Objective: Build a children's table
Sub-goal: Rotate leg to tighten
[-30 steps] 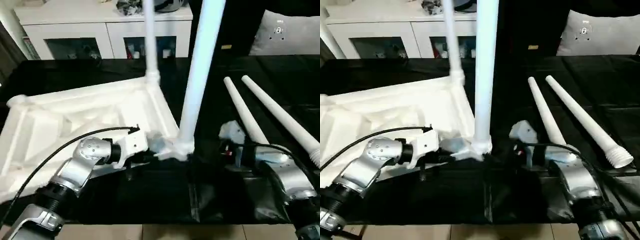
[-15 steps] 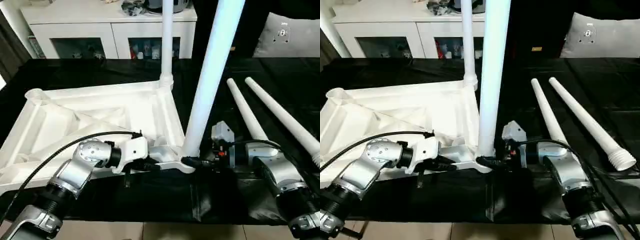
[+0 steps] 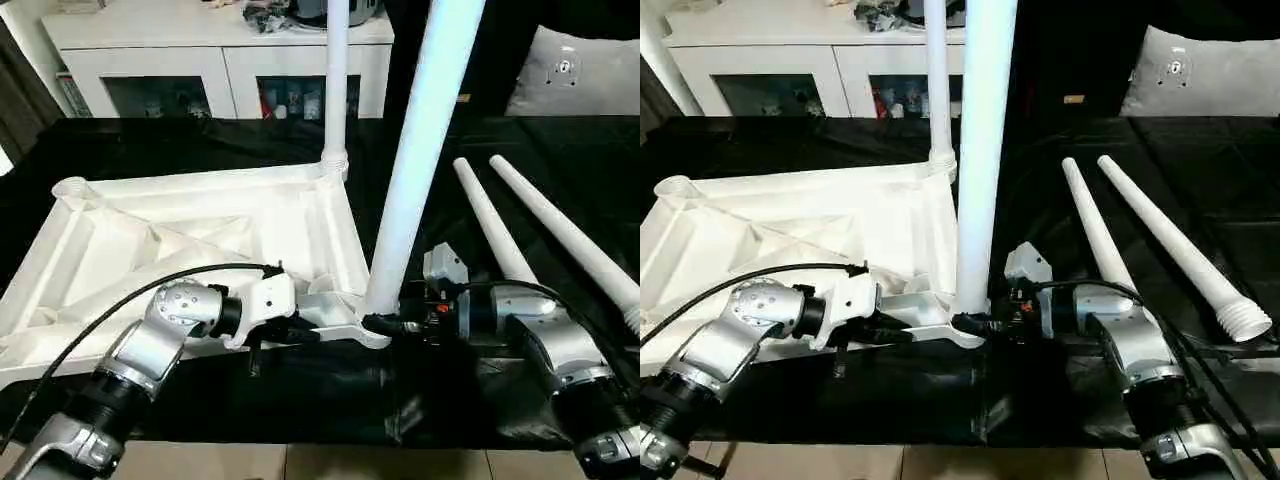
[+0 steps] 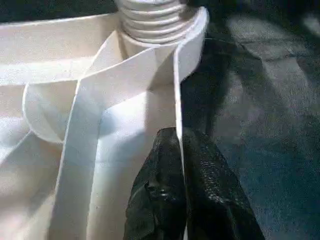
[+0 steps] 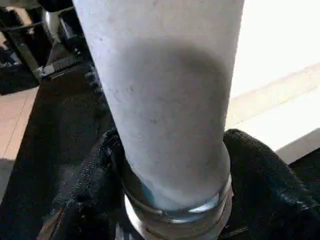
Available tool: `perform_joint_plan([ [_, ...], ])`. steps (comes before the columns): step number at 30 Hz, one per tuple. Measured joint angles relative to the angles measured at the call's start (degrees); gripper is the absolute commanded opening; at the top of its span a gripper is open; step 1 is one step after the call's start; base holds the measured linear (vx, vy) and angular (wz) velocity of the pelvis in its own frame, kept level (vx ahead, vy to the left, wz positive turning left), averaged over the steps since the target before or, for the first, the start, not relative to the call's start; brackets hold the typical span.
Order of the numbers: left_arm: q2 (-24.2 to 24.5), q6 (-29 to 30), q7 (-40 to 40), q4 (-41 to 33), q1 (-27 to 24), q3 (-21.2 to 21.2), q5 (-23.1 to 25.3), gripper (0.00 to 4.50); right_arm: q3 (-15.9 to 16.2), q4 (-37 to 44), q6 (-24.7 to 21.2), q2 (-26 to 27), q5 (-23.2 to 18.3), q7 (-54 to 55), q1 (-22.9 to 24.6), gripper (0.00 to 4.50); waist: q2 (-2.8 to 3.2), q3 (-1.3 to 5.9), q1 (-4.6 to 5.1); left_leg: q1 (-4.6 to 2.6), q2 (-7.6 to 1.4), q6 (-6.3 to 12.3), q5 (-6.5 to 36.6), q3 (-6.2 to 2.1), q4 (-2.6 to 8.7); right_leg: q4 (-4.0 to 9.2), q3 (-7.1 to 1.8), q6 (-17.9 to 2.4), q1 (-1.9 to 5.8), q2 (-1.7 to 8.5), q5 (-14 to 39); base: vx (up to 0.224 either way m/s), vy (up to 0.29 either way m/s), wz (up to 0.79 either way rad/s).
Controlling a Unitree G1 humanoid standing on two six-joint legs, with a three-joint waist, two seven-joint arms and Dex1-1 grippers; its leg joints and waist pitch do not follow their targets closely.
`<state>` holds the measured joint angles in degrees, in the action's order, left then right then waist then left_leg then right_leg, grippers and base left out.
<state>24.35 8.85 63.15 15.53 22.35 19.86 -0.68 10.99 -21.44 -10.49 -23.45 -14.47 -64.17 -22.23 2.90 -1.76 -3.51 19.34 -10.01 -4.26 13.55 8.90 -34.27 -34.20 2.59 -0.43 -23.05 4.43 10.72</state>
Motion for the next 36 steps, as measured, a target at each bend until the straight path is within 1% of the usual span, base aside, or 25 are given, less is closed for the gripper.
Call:
perform_joint_plan([
  [2,-2.1,5.0,-4.9,-0.7,-0.1,-1.2,0.7,0.00,-1.2,-0.4,-2.5,3.2,1.7,8.1,-0.5,2.67,0.01,0.06,0.49,-0.31,0.00,-0.39,0.1,-0.03,-0.02,0.01,-0.05,-0.2,0.25,0.00,-0.1,0.000,0.000,0.00],
  [4,-4.8,8.2,-9.4,-0.9,-0.1,-1.8,1.7,0.00,-2.3,-1.5,-4.1,6.3,3.0,16.0,-1.5,2.67,0.07,0.16,1.81,-0.45,0.01,-0.56,0.1,0.01,-0.05,0.09,-0.11,-0.1,0.36,0.00,-0.1,0.000,0.000,0.00],
  [7,-8.4,11.9,-15.6,-1.6,-0.4,-2.4,2.7,0.00,-4.1,-4.1,-5.0,10.7,3.8,25.1,-3.2,2.66,0.04,0.21,2.97,-0.48,0.01,-0.75,-0.1,-0.03,-0.06,0.11,-0.10,0.1,0.36,-0.01,0.1,0.000,0.000,0.00],
  [9,-10.0,13.6,-18.8,-1.8,-0.4,-2.7,3.4,0.00,-4.9,-6.1,-4.6,13.3,4.6,30.3,-4.0,2.66,0.16,0.29,3.43,-0.48,0.02,-0.74,-0.1,-0.05,-0.06,0.10,-0.09,0.2,0.35,-0.01,0.1,0.000,0.000,0.00],
  [11,-12.6,14.9,-23.0,-1.8,-0.4,-3.3,5.2,0.00,-5.8,-9.2,-1.9,16.7,5.9,36.8,-5.3,2.66,0.17,0.30,3.70,-0.42,0.02,-0.74,-0.1,-0.11,-0.05,0.11,-0.01,0.2,0.30,-0.01,0.1,0.000,0.000,0.00],
  [12,-13.4,15.3,-24.2,-1.9,-0.3,-3.3,5.8,0.00,-6.1,-10.0,-0.5,17.6,6.4,38.8,-5.5,2.66,0.18,0.31,3.72,-0.37,0.02,-0.74,-0.1,-0.12,-0.04,0.15,-0.01,0.2,0.27,-0.01,0.1,0.000,0.000,0.00],
  [13,-14.1,15.8,-25.2,-2.1,-0.3,-3.3,6.3,0.00,-6.1,-10.3,0.6,18.0,6.8,40.2,-5.4,3.01,0.23,0.33,3.72,-0.34,0.02,-0.73,-0.1,-0.12,-0.04,0.15,-0.04,0.2,0.27,-0.01,0.1,0.000,0.000,0.00],
  [14,-14.3,16.0,-25.4,-2.2,-0.3,-3.2,6.4,0.00,-6.1,-10.3,0.9,18.0,7.0,40.3,-5.3,3.22,0.25,0.35,3.70,-0.33,0.02,-0.73,-0.1,-0.11,-0.04,0.15,-0.06,0.2,0.27,-0.01,0.1,0.000,0.000,0.00],
  [18,-14.8,16.6,-25.8,-3.3,-0.4,-2.5,6.5,0.00,-6.8,-10.5,0.6,18.1,7.3,40.6,-4.4,3.64,0.31,0.32,3.25,-0.19,0.02,-0.71,-0.1,-0.11,-0.03,0.15,-0.08,0.1,0.20,-0.01,0.0,0.000,0.000,0.00],
  [19,-14.7,16.6,-25.9,-3.4,-0.3,-2.4,6.5,0.00,-6.9,-10.2,0.7,17.9,7.3,40.2,-4.2,3.73,0.35,0.35,3.22,-0.19,0.03,-0.70,-0.1,-0.11,0.01,0.15,-0.07,-0.2,0.22,-0.01,-0.2,0.000,0.000,0.00],
  [21,-14.0,15.9,-25.8,-3.4,0.0,-1.7,6.5,0.00,-6.5,-8.5,2.6,15.1,7.3,36.1,-2.3,3.87,0.39,0.34,2.79,-0.08,0.03,-0.64,-0.1,-0.13,0.09,0.20,-0.04,-0.1,0.20,0.00,-0.2,0.000,0.000,0.00],
  [24,-13.4,14.9,-25.3,-3.1,0.2,-1.4,6.5,0.00,-6.1,-7.9,5.0,12.0,7.2,31.4,-0.8,4.15,0.65,0.32,2.41,-0.06,0.02,-0.57,0.0,-0.13,0.17,0.19,0.01,-0.1,0.13,-0.01,-0.2,0.000,0.000,0.00],
  [25,-13.1,14.5,-25.0,-2.9,0.3,-1.5,6.5,0.00,-6.1,-7.9,5.7,11.3,6.9,30.1,-0.4,4.26,0.76,0.30,2.39,-0.06,0.00,-0.57,0.0,-0.12,0.17,0.16,0.04,-0.1,0.11,-0.02,-0.2,0.000,0.000,0.00],
  [26,-12.9,14.1,-24.6,-2.6,0.4,-1.6,6.5,0.00,-6.1,-7.7,6.2,10.5,6.5,28.7,-0.2,4.26,0.83,0.25,2.37,-0.06,-0.01,-0.57,-0.1,-0.12,0.17,0.14,0.06,-0.1,0.09,-0.02,-0.2,0.000,0.000,0.00],
  [28,-11.2,11.7,-22.3,-1.5,0.9,-1.5,6.2,0.00,-6.0,-6.3,6.5,6.6,5.0,22.8,1.0,4.43,0.92,0.05,2.23,-0.05,-0.03,-0.54,-0.1,-0.13,0.17,0.13,0.07,-0.1,0.08,-0.02,-0.1,0.000,0.000,0.00],
  [30,-8.6,8.7,-19.3,-0.8,0.9,-1.6,5.3,0.00,-6.4,-5.5,6.8,2.6,3.6,17.2,2.0,4.43,0.79,-0.10,2.29,-0.02,-0.09,-0.54,-0.1,-0.14,0.17,0.12,0.08,-0.1,0.03,-0.08,-0.1,0.000,0.000,0.00],
  [33,-5.9,5.4,-15.4,0.0,0.9,-1.3,4.7,0.00,-6.6,-3.9,6.7,-0.1,2.8,11.9,2.0,4.43,0.76,-0.12,2.46,0.14,-0.14,-0.49,-0.1,-0.14,0.18,0.13,0.12,-0.1,-0.11,-0.12,-0.1,0.000,0.000,0.00],
  [36,-3.1,1.6,-10.0,0.5,0.9,-0.6,3.7,0.00,-5.4,-3.3,6.9,-1.5,2.8,6.8,1.8,4.43,0.73,-0.14,1.83,0.26,-0.20,-0.19,-0.3,-0.15,0.18,0.17,0.24,0.0,-0.15,-0.12,-0.1,0.000,0.000,0.00],
])
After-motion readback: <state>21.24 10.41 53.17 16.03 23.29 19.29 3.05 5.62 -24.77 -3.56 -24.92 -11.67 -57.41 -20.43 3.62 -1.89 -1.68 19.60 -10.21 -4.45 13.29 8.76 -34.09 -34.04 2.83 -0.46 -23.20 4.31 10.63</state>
